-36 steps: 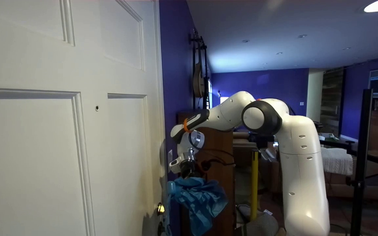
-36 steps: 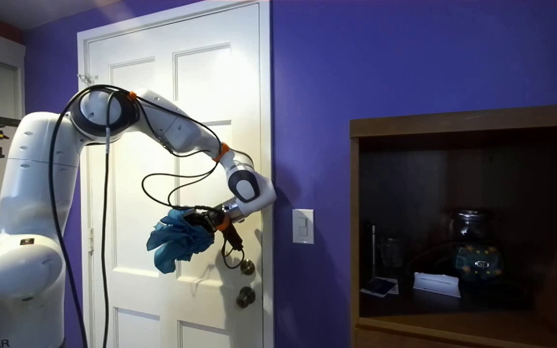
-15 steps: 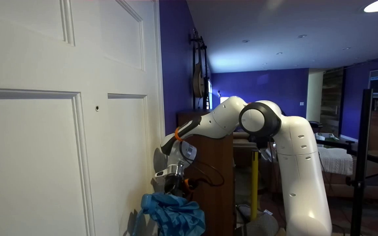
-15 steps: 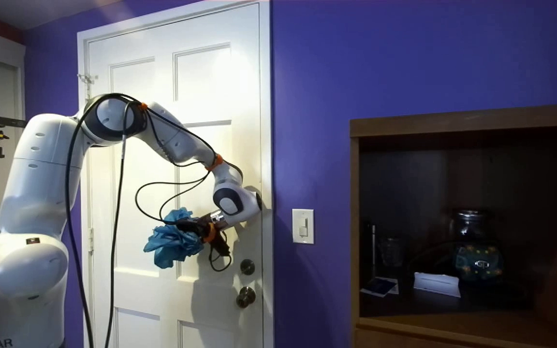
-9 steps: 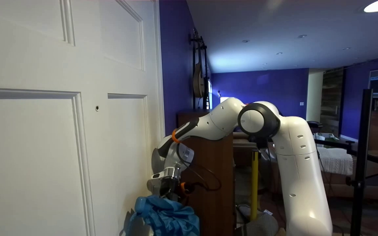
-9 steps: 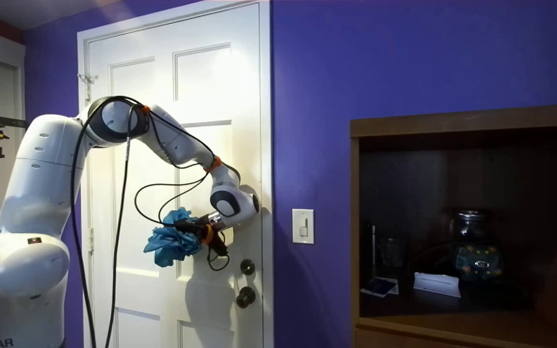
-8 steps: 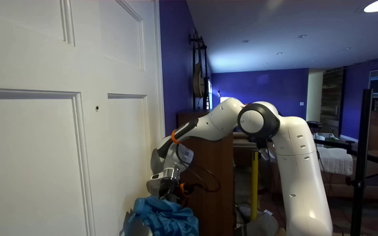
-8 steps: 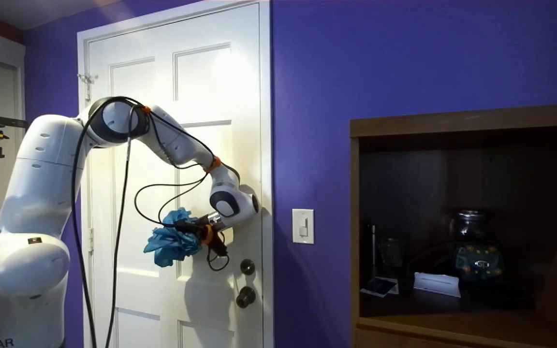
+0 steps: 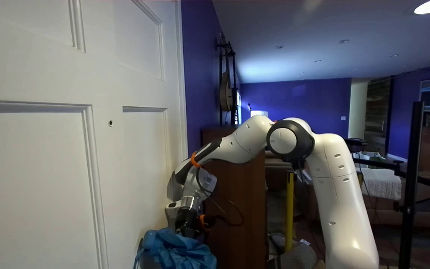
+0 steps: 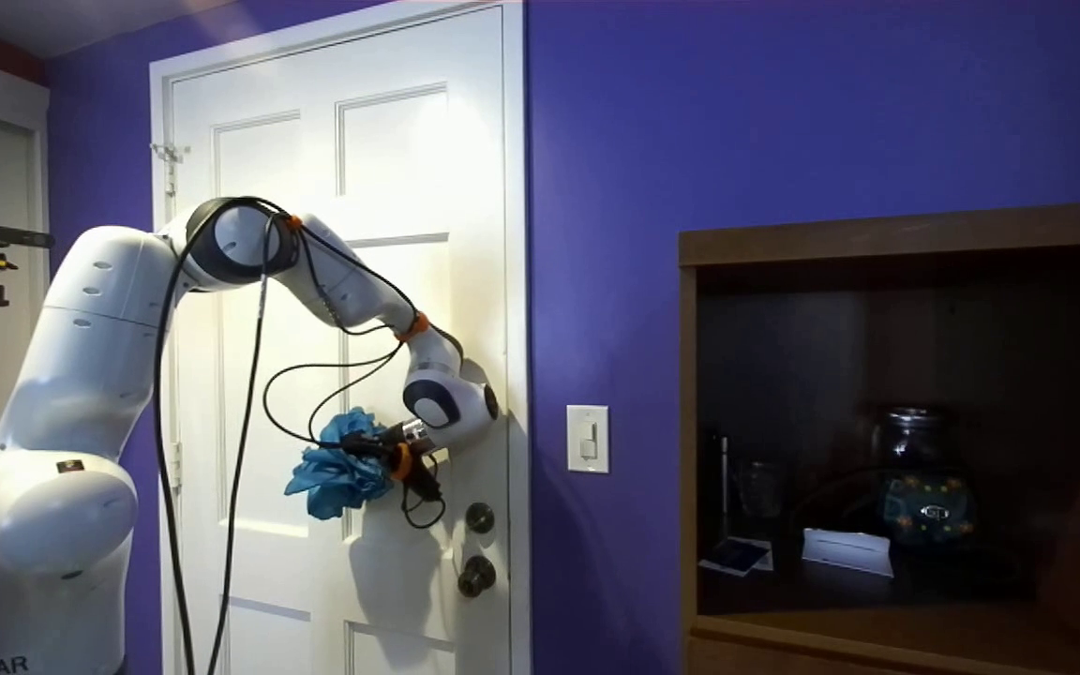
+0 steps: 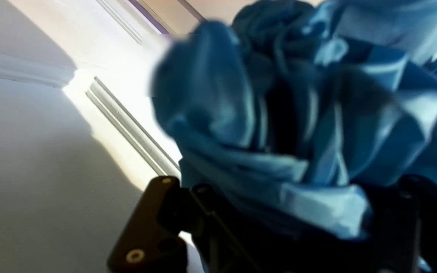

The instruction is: Pick up the blue item and hand it on the middle of the door

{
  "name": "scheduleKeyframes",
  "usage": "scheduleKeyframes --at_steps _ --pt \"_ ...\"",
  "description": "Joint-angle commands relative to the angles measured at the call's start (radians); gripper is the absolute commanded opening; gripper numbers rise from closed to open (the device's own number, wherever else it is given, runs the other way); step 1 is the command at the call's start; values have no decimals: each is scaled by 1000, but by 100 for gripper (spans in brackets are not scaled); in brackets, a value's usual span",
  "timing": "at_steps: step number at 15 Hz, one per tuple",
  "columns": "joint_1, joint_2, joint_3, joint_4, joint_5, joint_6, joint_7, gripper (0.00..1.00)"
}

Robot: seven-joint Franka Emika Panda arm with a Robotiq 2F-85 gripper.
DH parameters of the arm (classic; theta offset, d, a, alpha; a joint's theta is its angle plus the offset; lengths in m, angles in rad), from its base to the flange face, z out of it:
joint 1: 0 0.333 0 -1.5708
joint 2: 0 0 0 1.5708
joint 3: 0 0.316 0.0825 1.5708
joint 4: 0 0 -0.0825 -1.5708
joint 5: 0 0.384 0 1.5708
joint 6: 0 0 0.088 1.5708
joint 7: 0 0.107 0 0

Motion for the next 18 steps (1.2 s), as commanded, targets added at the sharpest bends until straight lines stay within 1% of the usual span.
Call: scheduleKeyframes --at_steps 1,4,9,13,18 --pt "10 23 -2 20 11 35 20 1" --pt "15 30 -2 18 -2 53 32 1" --pt "28 32 -6 7 -62 98 87 1" --pt "39 26 -7 0 -158 150 181 1" --pt "38 24 -3 1 -288 163 308 1"
